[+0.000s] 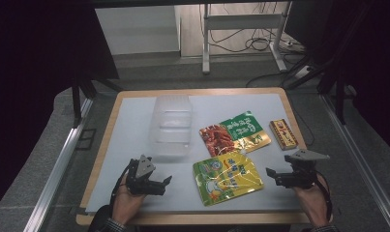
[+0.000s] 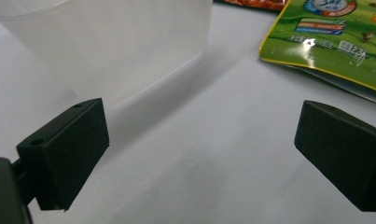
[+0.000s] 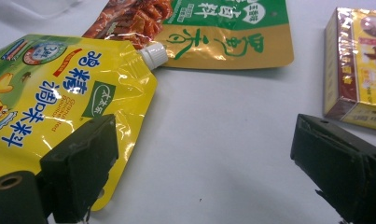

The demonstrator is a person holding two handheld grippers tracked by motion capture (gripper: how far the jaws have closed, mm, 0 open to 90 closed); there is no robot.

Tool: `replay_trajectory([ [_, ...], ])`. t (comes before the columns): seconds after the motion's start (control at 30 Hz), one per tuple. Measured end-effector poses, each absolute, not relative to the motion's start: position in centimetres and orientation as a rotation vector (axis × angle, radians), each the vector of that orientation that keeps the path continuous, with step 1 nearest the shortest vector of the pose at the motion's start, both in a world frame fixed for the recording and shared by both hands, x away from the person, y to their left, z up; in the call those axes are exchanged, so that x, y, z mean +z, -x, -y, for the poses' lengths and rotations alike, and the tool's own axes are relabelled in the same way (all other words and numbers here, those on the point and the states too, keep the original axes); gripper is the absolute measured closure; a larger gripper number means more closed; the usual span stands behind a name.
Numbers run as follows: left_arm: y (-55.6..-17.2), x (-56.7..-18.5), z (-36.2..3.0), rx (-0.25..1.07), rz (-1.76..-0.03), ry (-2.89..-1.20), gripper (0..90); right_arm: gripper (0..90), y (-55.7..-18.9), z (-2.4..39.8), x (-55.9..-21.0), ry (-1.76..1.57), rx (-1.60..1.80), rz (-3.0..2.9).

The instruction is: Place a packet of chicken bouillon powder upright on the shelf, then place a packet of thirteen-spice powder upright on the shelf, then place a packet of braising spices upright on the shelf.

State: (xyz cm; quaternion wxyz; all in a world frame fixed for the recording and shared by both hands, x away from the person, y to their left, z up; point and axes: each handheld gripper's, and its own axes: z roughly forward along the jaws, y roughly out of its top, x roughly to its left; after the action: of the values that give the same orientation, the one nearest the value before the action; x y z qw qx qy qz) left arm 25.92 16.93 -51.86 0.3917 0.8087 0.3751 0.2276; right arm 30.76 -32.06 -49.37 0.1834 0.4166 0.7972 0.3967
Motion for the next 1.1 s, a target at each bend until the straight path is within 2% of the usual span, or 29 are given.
replay_trajectory([
  [0.37, -25.66, -51.58, -16.62, 0.564, -0.915, -2.045, 1.9, 6.4, -30.99, 31.43, -49.87, -1.152, 1.081, -2.301],
  [0.8, -25.76, -51.55, -16.49, 0.511, -0.946, -2.056, 2.9, 5.1, -31.11, 31.50, -49.96, -1.144, 1.086, -2.298],
  [1.1, -25.88, -51.27, -16.49, 0.441, -0.931, -2.029, 4.0, 5.1, -31.09, 31.38, -49.98, -1.137, 1.084, -2.300],
])
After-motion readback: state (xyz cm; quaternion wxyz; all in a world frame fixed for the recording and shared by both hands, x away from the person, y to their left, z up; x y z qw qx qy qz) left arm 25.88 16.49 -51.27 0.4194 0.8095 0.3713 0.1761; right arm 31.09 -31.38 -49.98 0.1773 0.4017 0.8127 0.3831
